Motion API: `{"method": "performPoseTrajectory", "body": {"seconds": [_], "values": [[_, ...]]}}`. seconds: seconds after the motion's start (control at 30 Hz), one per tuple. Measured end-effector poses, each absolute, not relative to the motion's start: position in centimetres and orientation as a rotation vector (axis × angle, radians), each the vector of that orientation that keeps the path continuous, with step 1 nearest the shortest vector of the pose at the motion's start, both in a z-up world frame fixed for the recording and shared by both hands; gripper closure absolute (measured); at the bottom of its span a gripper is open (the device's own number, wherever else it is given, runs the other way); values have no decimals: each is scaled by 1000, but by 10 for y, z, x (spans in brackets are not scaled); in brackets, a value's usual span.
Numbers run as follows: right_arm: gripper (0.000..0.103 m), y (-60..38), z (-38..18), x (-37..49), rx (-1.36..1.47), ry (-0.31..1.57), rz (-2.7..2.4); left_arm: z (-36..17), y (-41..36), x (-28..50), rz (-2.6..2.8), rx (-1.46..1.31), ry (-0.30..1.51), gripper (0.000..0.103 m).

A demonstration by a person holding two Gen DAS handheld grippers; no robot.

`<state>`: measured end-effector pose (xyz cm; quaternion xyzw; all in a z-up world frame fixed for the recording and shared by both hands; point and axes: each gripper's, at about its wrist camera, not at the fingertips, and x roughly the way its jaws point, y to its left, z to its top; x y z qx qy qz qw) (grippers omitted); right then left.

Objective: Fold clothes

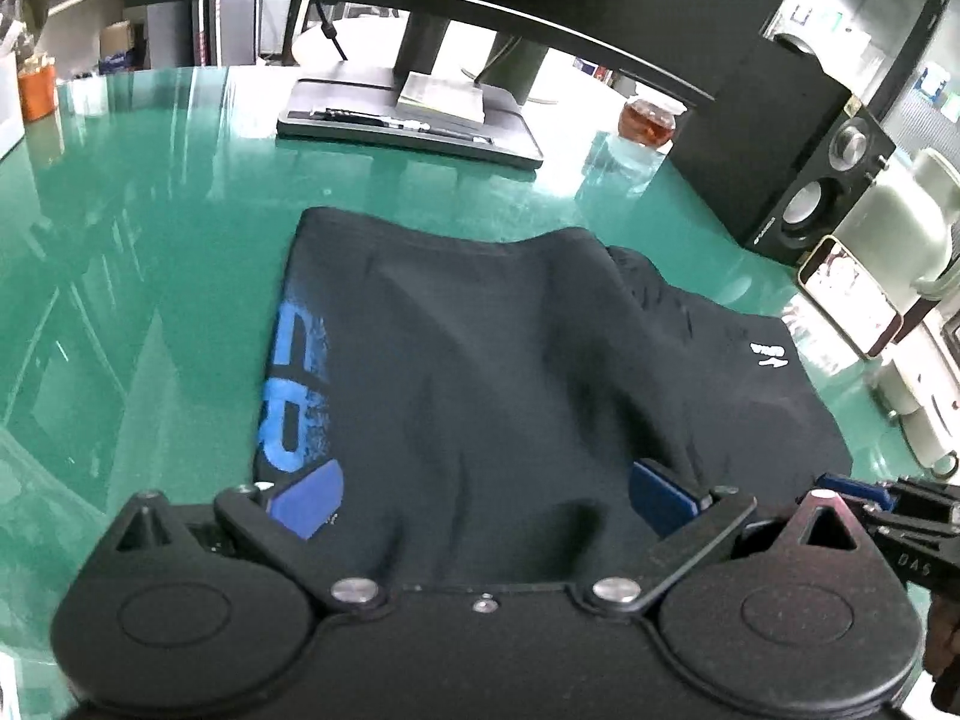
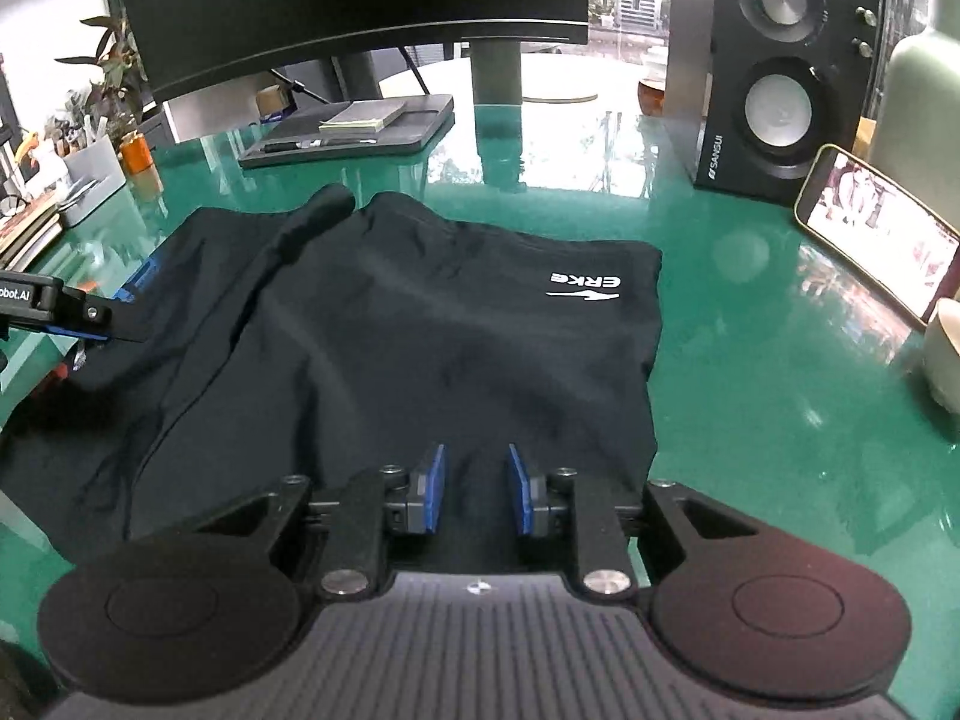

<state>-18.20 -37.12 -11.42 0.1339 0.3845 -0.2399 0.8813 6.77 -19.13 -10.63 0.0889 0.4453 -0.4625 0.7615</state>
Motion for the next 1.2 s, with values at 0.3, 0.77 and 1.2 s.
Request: {"method": "performPoseTrajectory", "body": {"seconds": [0.3, 0.77, 1.2], "values": [[79, -371, -115, -179, 251, 812, -496, -108, -195, 54, -963, 264, 933, 1], [59, -402, -111, -206, 344, 816, -703, -102, -190, 46, -840, 289, 995, 1], [60, -414, -98, -169, 355, 673, -650, -105, -182, 47, -1037, 223, 1022, 1]]}}
